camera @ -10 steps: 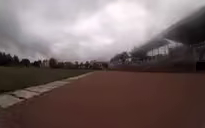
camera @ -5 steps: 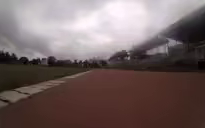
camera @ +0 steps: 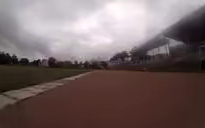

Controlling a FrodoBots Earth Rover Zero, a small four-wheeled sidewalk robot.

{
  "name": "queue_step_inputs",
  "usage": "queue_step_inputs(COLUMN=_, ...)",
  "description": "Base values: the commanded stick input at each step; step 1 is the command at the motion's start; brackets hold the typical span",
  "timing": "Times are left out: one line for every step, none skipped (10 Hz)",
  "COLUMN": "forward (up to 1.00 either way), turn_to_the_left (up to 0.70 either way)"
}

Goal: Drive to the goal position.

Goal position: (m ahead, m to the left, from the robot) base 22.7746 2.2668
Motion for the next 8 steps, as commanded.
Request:
queue_step_inputs(forward=0.7, turn_to_the_left=0.0)
queue_step_inputs(forward=0.7, turn_to_the_left=0.0)
queue_step_inputs(forward=0.7, turn_to_the_left=0.0)
queue_step_inputs(forward=0.7, turn_to_the_left=0.0)
queue_step_inputs(forward=0.7, turn_to_the_left=0.06)
queue_step_inputs(forward=0.7, turn_to_the_left=0.01)
queue_step_inputs(forward=0.7, turn_to_the_left=0.0)
queue_step_inputs(forward=0.7, turn_to_the_left=0.11)
